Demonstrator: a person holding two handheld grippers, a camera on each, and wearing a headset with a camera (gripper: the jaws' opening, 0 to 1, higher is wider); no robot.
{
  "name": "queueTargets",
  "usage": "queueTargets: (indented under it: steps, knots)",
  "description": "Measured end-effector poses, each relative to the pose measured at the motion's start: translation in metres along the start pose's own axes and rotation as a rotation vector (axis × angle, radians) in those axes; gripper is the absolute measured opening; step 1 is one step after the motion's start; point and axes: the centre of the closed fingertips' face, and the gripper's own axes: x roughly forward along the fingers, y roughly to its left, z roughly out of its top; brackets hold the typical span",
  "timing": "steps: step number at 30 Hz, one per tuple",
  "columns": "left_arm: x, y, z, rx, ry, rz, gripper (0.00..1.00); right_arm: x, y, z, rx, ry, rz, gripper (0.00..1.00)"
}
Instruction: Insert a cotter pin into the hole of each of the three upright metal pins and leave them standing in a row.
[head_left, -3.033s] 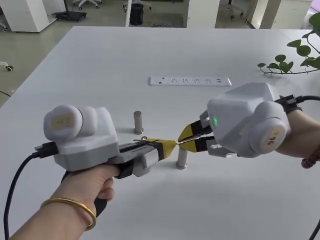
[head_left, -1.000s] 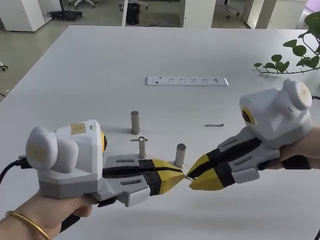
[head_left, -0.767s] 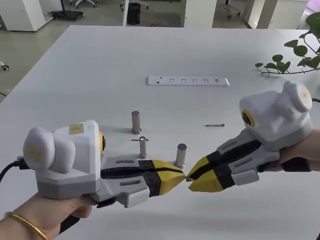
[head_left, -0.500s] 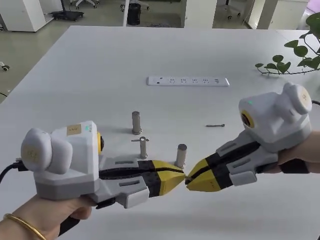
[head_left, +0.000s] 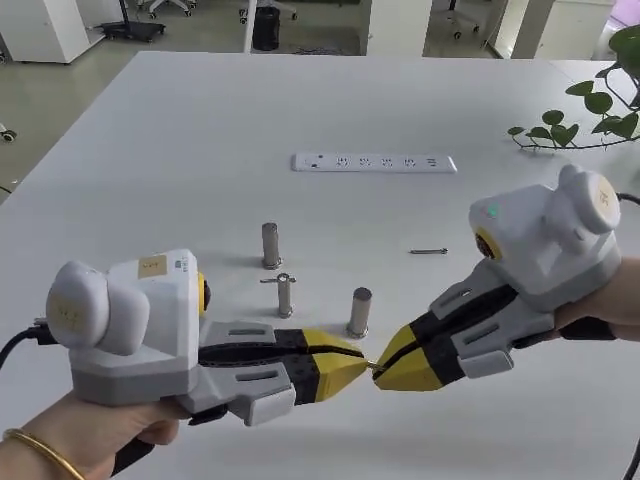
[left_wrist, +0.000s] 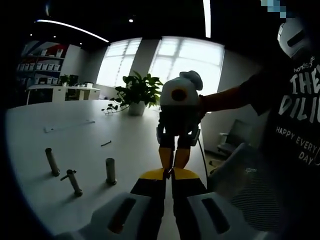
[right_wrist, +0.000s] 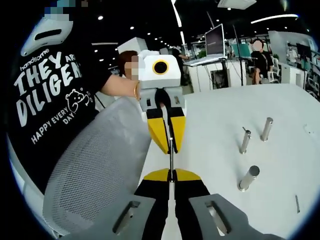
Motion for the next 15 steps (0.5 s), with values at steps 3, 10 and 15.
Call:
queueTargets:
  steps: [3,10,15]
  knots:
    - [-0.001,0.004,-0.001,0.006,0.008,0.021,0.02,0.000,-0.006,-0.003,-0.022,0.035,-0.028,0.00]
    - [-0.005,0.019,-0.004,0.042,0.021,0.095,0.08,-0.007,-0.024,-0.020,-0.051,0.142,-0.098,0.00]
    - [-0.006,0.027,-0.005,0.052,0.019,0.150,0.17,-0.016,-0.045,-0.035,-0.043,0.211,-0.156,0.00]
